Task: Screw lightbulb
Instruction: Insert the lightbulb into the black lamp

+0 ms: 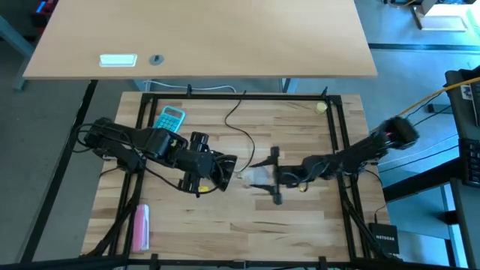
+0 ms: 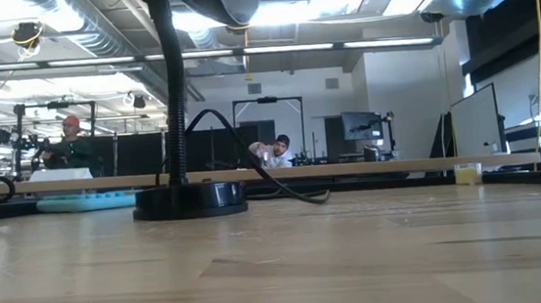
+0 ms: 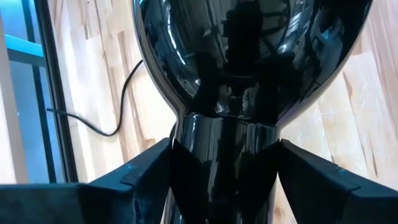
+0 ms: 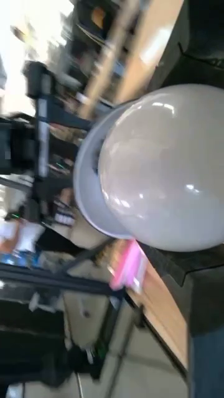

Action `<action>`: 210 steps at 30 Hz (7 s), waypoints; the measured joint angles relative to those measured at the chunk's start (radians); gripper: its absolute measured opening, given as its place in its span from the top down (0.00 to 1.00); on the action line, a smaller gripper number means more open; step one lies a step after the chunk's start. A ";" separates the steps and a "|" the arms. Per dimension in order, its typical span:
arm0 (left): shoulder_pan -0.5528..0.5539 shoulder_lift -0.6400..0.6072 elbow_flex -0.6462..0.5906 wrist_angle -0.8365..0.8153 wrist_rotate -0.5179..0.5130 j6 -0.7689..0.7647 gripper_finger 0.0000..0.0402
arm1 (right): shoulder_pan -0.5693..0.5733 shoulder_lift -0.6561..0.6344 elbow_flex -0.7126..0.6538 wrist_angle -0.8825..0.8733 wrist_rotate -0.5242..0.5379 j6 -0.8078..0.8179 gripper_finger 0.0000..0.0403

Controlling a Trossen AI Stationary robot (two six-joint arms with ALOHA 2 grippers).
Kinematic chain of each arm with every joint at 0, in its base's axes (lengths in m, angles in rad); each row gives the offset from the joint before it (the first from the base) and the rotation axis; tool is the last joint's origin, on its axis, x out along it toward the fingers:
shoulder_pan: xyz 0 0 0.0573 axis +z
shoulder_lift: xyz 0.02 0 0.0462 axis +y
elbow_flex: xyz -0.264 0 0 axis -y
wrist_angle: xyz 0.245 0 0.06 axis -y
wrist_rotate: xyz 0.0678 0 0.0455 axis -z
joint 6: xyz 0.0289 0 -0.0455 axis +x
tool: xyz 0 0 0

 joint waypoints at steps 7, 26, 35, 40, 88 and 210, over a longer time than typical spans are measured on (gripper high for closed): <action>0.001 0.001 0.000 0.000 -0.005 -0.043 0.39 | -0.048 0.228 0.000 0.341 0.016 -0.053 0.33; 0.002 0.019 -0.009 0.040 -0.013 0.040 0.41 | -0.053 0.299 0.054 0.373 0.025 -0.035 0.33; -0.006 0.002 -0.012 0.061 -0.019 0.042 0.41 | -0.054 0.405 0.046 0.587 -0.017 -0.047 0.33; 0.008 -0.034 -0.061 0.088 -0.019 0.035 0.41 | -0.059 0.410 0.046 0.582 -0.019 -0.056 0.33; -0.031 -0.319 -0.381 0.063 -0.441 -0.540 0.10 | -0.035 0.408 0.302 0.154 0.062 -0.030 0.33; 0.124 -0.264 -0.421 0.388 -0.197 0.236 0.37 | -0.262 0.510 0.246 0.531 -0.082 0.077 0.33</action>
